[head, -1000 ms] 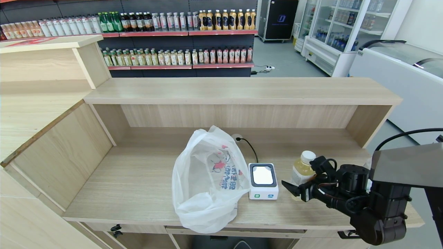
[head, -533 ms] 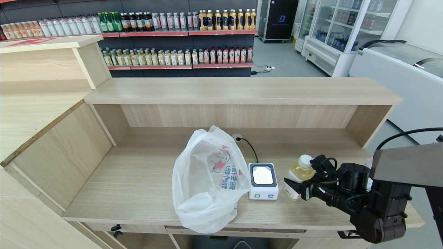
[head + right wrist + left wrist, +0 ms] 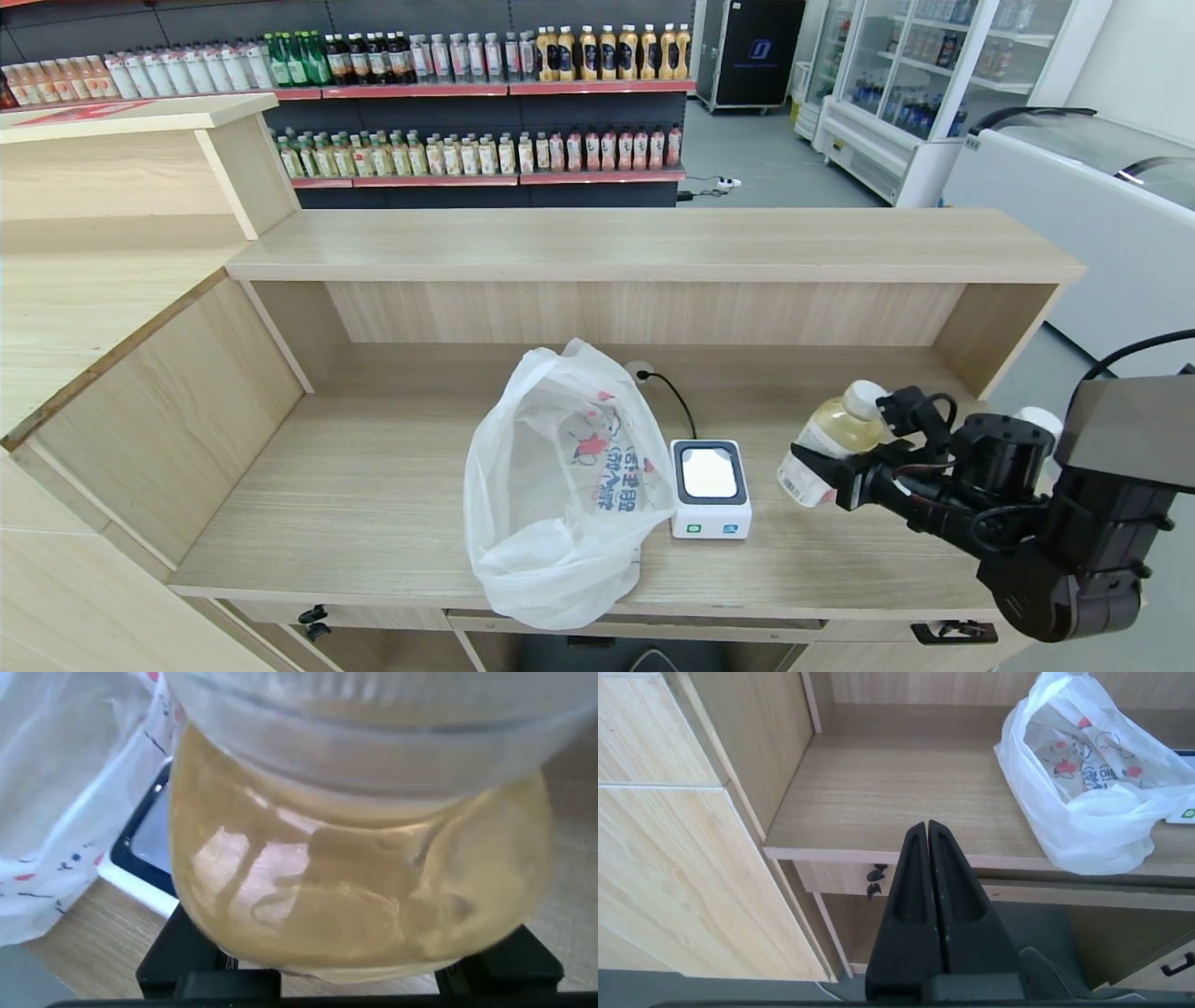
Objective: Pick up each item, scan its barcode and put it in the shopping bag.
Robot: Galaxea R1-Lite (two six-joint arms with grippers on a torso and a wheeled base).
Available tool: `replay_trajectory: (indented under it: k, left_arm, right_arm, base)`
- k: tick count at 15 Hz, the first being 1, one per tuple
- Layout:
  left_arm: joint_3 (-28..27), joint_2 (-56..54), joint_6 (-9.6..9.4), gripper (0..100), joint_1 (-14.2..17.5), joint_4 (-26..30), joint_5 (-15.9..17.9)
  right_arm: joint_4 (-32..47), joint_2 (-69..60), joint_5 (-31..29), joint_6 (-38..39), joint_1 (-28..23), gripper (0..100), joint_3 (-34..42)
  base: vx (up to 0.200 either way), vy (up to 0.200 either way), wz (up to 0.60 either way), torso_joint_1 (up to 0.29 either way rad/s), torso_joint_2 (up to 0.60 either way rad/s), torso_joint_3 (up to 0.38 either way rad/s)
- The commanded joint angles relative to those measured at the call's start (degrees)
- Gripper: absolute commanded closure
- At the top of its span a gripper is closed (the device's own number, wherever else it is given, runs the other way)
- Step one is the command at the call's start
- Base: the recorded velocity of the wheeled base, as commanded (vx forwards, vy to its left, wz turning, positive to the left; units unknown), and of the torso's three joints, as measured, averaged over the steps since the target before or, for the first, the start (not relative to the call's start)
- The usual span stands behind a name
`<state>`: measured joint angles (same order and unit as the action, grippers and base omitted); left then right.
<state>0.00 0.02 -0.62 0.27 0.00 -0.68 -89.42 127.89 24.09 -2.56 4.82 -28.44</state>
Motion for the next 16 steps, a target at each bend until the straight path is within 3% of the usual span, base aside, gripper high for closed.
replay_trajectory:
  k: [1, 3, 5, 9, 11, 14, 16]
  left_arm:
    - [0.00, -0.02, 0.01, 100, 0.00, 0.00, 0.07]
    - [0.00, -0.02, 0.01, 100, 0.00, 0.00, -0.02]
    - [0.00, -0.02, 0.01, 100, 0.00, 0.00, -0.02]
    - [0.00, -0.02, 0.01, 100, 0.00, 0.00, -0.02]
    - [0.00, -0.02, 0.01, 100, 0.00, 0.00, -0.02]
    - [0.00, -0.02, 0.01, 100, 0.00, 0.00, -0.02]
    - [0.00, -0.02, 0.01, 100, 0.00, 0.00, -0.02]
  right_arm:
    - [2.76, -9.24, 2.81, 0.71, -2.00, 100, 0.67]
    - [14.36, -20.40, 4.30, 1.51, -5.17, 100, 1.28]
    - [24.99, -33.06, 13.79, 6.78, -8.59, 100, 1.11]
    - [37.74, -52.22, 24.69, 20.67, -8.42, 100, -1.53]
    - [44.95, -58.19, 27.68, 24.09, -3.94, 100, -3.38]
    - [56.37, -64.26, 28.03, 24.71, 4.68, 100, -7.59]
    - [60.24, -65.84, 28.03, 24.71, 7.75, 100, -8.82]
  base:
    - [0.000, 0.000, 0.00, 0.000, 0.00, 0.000]
    - [0.000, 0.000, 0.00, 0.000, 0.00, 0.000]
    - [0.000, 0.000, 0.00, 0.000, 0.00, 0.000]
    - [0.000, 0.000, 0.00, 0.000, 0.00, 0.000]
    - [0.000, 0.000, 0.00, 0.000, 0.00, 0.000]
    - [0.000, 0.000, 0.00, 0.000, 0.00, 0.000]
    - [0.000, 0.000, 0.00, 0.000, 0.00, 0.000]
